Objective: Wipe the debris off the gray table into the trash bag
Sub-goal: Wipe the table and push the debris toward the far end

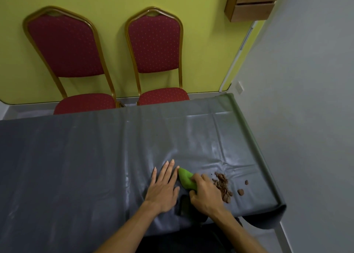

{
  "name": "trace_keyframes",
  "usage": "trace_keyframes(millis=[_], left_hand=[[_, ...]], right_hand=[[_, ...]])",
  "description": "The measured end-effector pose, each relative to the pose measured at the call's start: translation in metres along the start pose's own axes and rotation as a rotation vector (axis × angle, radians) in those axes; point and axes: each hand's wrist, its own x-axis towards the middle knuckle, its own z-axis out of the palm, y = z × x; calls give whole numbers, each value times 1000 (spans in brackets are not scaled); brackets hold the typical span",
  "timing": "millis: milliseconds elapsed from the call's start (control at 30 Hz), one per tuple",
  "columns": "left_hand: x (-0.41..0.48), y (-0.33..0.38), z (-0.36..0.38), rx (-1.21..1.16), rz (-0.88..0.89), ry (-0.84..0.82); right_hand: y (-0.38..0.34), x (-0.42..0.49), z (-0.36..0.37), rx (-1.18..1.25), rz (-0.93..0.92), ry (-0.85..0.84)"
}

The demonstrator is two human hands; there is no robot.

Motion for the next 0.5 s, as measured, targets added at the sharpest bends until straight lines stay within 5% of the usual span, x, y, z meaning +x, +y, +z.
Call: trace_keyframes(millis=[333, 500], left_hand=[[-2, 2, -3, -15, 5, 67], [-5, 4, -9, 13, 8, 98]], right_hand=[[24, 7, -22, 76, 149, 94], [1, -1, -4, 82, 56, 33]])
